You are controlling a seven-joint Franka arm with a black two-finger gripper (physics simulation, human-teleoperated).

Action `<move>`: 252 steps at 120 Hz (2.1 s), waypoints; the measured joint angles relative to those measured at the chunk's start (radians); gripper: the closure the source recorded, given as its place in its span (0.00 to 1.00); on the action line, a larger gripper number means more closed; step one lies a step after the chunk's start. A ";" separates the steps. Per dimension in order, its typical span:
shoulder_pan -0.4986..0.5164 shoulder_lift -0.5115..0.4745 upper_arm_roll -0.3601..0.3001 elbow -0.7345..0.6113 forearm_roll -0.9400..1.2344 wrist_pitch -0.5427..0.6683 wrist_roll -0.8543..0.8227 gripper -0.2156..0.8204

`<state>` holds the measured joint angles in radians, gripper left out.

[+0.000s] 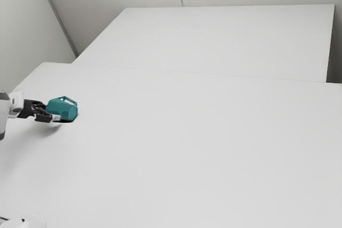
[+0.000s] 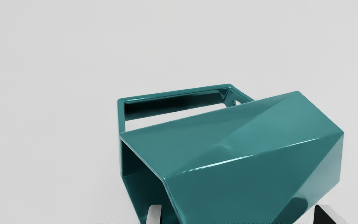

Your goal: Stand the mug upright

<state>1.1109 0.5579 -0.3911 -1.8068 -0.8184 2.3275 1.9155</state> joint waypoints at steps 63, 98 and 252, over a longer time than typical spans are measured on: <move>-0.028 -0.040 -0.006 -0.014 -0.013 0.047 0.047 0.84; -0.095 -0.107 -0.003 -0.015 -0.006 0.073 0.045 0.93; -0.892 -0.422 0.300 -0.124 0.762 -0.264 -1.232 0.97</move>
<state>0.2188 0.1361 -0.0906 -1.9308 -0.0561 2.0636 0.6835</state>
